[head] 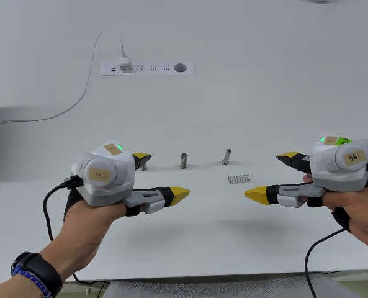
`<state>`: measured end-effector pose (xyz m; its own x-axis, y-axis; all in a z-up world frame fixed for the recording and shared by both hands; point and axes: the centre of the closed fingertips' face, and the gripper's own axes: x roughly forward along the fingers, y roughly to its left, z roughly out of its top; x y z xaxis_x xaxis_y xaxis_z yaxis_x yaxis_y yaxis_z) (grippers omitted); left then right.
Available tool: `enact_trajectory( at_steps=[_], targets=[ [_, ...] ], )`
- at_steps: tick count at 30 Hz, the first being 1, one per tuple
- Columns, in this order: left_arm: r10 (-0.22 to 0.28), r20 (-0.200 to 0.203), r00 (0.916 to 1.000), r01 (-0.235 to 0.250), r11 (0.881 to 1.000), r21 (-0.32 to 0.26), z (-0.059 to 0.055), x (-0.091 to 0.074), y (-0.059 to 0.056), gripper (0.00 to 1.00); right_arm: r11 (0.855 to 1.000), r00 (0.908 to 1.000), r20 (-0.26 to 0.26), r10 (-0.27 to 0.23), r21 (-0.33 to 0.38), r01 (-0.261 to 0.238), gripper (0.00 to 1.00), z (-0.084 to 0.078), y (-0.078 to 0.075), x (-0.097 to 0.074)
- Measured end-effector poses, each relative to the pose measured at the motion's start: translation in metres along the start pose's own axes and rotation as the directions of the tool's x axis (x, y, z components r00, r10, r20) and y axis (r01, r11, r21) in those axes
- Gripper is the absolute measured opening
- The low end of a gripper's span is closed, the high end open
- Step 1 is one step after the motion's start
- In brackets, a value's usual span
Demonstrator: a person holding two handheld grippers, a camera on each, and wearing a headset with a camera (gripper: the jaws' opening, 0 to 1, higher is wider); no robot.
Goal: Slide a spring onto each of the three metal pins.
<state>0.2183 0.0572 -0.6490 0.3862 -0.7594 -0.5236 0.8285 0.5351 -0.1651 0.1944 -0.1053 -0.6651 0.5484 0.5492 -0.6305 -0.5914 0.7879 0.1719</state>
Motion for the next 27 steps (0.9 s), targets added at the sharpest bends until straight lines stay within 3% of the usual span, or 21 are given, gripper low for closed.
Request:
enact_trajectory(
  at_steps=[13,27],
  targets=[
    [-0.073,-0.036,0.9967,0.076,0.994,0.075,0.005,0.03,-0.019,0.7,1.0,0.9998,0.013,-0.015,0.001,0.015,0.81,0.0,-0.002,-0.01],
    [-0.169,-0.092,0.9813,0.18,0.975,0.133,0.005,0.074,-0.048,0.69,1.0,0.9997,0.015,-0.022,0.004,0.022,0.81,-0.006,-0.004,-0.018]
  ],
)
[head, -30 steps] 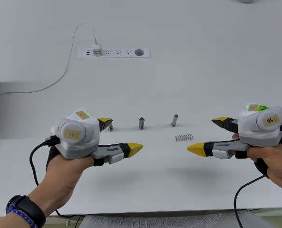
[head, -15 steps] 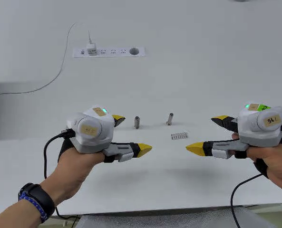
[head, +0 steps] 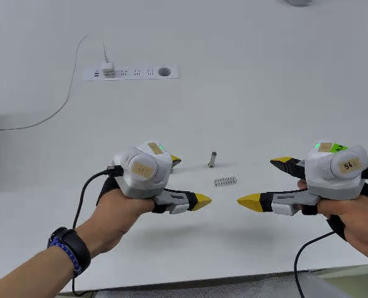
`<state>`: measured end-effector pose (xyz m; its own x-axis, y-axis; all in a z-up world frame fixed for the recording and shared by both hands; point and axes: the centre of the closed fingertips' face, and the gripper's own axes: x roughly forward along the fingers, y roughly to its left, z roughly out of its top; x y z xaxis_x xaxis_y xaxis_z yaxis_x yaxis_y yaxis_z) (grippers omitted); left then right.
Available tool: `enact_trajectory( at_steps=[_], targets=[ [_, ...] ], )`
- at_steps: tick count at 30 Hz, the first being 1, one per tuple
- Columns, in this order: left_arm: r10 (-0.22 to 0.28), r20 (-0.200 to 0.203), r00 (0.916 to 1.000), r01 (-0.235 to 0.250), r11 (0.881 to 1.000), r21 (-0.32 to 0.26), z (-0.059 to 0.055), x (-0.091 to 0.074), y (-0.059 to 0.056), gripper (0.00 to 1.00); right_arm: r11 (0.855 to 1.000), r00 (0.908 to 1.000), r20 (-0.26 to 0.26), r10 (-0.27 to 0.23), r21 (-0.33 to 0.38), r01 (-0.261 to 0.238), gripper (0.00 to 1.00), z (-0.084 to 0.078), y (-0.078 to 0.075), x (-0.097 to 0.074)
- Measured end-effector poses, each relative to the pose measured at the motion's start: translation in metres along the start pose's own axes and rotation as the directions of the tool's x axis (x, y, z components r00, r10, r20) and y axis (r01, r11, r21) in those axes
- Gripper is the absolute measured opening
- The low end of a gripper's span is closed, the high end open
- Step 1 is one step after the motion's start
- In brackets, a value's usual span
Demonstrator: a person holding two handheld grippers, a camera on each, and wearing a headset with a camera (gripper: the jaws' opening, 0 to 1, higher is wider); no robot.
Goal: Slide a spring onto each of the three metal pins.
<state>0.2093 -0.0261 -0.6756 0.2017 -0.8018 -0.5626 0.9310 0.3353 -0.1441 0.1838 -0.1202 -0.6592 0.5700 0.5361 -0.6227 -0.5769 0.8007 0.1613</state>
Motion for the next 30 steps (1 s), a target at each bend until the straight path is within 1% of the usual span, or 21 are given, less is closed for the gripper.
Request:
enact_trajectory(
  at_steps=[3,10,18,22,25,30],
  targets=[
    [-0.01,-0.009,0.9999,0.01,1.0,0.006,0.0,0.008,-0.002,0.69,1.0,1.0,0.0,-0.001,-0.004,0.001,0.82,0.0,0.0,-0.001],
    [-0.029,-0.021,0.9994,0.029,1.0,-0.002,0.001,0.029,-0.005,0.69,1.0,1.0,0.001,0.0,-0.002,0.0,0.82,-0.001,0.001,-0.003],
    [-0.046,-0.043,0.998,0.046,0.999,-0.011,-0.004,0.055,-0.008,0.65,1.0,1.0,-0.004,-0.003,0.004,0.003,0.82,-0.005,0.001,-0.008],
    [-0.048,-0.054,0.9974,0.046,0.999,-0.023,-0.008,0.069,-0.007,0.63,1.0,0.9999,-0.005,-0.01,0.008,0.01,0.82,-0.007,-0.003,-0.013],
    [-0.048,-0.065,0.9967,0.046,0.998,-0.03,-0.011,0.076,-0.007,0.61,1.0,0.9999,-0.006,-0.016,0.011,0.016,0.82,-0.008,-0.004,-0.015],
    [-0.037,-0.076,0.9964,0.034,0.999,-0.041,-0.016,0.084,-0.002,0.56,1.0,0.9998,-0.01,-0.018,0.017,0.018,0.82,-0.011,-0.007,-0.015]
  ],
)
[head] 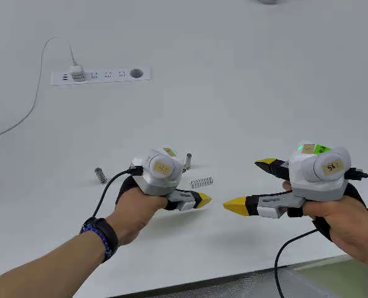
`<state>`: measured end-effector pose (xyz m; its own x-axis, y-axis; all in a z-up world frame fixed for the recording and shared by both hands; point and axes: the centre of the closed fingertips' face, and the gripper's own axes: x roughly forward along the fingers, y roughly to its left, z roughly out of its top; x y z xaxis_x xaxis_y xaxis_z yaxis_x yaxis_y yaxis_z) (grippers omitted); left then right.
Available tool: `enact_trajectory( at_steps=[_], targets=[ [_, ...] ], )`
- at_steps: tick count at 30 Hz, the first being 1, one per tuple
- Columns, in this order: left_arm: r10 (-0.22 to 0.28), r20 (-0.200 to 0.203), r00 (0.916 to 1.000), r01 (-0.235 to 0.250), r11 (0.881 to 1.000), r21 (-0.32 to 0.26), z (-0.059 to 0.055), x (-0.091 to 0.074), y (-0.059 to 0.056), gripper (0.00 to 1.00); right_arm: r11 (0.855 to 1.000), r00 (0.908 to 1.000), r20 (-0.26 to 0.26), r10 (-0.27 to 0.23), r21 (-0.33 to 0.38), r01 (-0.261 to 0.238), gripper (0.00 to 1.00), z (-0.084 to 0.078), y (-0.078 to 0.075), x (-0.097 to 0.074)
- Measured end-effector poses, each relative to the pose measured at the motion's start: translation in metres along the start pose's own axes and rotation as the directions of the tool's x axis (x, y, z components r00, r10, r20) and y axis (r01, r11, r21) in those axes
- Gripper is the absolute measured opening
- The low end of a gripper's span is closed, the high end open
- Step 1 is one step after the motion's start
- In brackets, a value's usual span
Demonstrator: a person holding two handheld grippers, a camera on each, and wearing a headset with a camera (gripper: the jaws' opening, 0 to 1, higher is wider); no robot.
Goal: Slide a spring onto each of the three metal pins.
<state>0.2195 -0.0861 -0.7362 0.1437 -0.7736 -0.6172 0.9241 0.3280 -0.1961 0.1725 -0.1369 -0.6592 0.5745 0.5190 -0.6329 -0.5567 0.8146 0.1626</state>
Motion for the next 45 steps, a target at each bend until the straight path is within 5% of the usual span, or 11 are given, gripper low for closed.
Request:
enact_trajectory(
  at_steps=[29,34,45],
  targets=[
    [0.03,-0.035,0.9989,-0.028,0.998,0.057,-0.011,0.032,0.011,0.2,1.0,1.0,-0.001,-0.009,0.027,0.009,0.81,-0.006,-0.005,-0.004],
    [0.042,-0.038,0.9984,-0.039,0.996,0.084,-0.012,0.031,0.013,0.12,1.0,1.0,-0.004,-0.006,0.026,0.006,0.81,-0.006,-0.007,-0.002],
    [0.021,-0.05,0.9985,-0.017,0.996,0.09,-0.016,0.02,0.006,0.11,0.999,1.0,-0.007,0.007,0.031,-0.007,0.8,-0.008,-0.004,0.001]
  ],
)
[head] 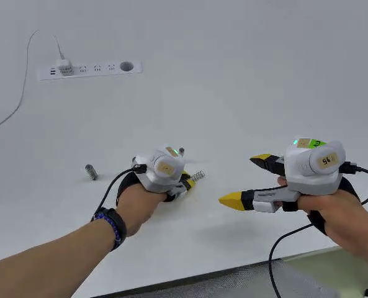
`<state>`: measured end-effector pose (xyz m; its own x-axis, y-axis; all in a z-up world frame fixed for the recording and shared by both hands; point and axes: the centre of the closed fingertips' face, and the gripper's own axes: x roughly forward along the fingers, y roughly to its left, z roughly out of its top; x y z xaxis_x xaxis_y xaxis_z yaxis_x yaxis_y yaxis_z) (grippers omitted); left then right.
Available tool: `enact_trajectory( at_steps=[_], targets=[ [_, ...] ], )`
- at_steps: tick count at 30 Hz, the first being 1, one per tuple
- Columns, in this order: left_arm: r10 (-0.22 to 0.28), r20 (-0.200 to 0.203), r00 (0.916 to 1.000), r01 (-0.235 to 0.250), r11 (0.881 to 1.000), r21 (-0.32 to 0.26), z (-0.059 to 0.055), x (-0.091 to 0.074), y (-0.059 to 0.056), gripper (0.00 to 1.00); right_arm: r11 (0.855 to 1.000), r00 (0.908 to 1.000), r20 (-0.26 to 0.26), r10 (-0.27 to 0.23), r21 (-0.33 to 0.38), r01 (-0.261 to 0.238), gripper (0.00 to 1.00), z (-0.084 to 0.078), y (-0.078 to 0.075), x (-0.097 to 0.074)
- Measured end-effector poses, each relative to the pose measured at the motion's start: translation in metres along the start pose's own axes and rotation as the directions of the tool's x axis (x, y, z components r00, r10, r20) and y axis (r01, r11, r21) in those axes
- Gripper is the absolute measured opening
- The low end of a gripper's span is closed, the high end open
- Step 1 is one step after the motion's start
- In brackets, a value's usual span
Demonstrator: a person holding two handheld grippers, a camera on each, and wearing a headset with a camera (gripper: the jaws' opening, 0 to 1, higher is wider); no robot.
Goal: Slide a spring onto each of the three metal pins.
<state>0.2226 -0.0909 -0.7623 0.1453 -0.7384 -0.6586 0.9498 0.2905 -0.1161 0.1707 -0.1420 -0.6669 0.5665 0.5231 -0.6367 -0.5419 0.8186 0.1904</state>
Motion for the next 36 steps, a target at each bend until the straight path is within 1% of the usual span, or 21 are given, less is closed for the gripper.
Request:
enact_trajectory(
  at_steps=[5,8,15,19,24,30,32,36],
  targets=[
    [-0.007,0.004,1.0,0.007,1.0,0.012,-0.001,-0.007,-0.002,0.1,1.0,1.0,0.002,0.008,0.012,-0.008,0.8,-0.001,0.001,0.002],
    [-0.015,0.007,0.9999,0.014,1.0,0.023,0.0,-0.011,-0.002,0.1,1.0,0.9999,0.001,0.017,0.016,-0.017,0.79,-0.002,0.002,0.004],
    [-0.024,0.028,0.9993,0.023,0.999,0.045,0.008,-0.023,-0.003,0.1,0.999,0.9993,0.008,0.037,0.027,-0.037,0.77,-0.001,0.005,0.008],
    [-0.031,0.042,0.9986,0.029,0.998,0.054,0.012,-0.031,-0.005,0.1,0.999,0.9988,0.001,0.048,0.02,-0.048,0.75,-0.002,0.007,0.011],
    [-0.038,0.059,0.9975,0.035,0.997,0.063,0.017,-0.039,-0.006,0.1,0.997,0.9979,0.016,0.062,0.036,-0.063,0.73,0.0,0.008,0.012],
    [-0.048,0.075,0.996,0.042,0.996,0.079,0.024,-0.049,-0.01,0.1,0.995,0.9963,0.029,0.08,0.05,-0.082,0.67,0.004,0.008,0.013],
    [-0.053,0.083,0.9951,0.046,0.995,0.083,0.028,-0.052,-0.013,0.1,0.994,0.9954,0.037,0.088,0.061,-0.09,0.66,0.005,0.008,0.014],
    [-0.068,0.093,0.9933,0.058,0.992,0.108,0.033,-0.057,-0.019,0.1,0.991,0.9927,0.056,0.107,0.073,-0.111,0.61,0.009,0.011,0.016]
  ],
)
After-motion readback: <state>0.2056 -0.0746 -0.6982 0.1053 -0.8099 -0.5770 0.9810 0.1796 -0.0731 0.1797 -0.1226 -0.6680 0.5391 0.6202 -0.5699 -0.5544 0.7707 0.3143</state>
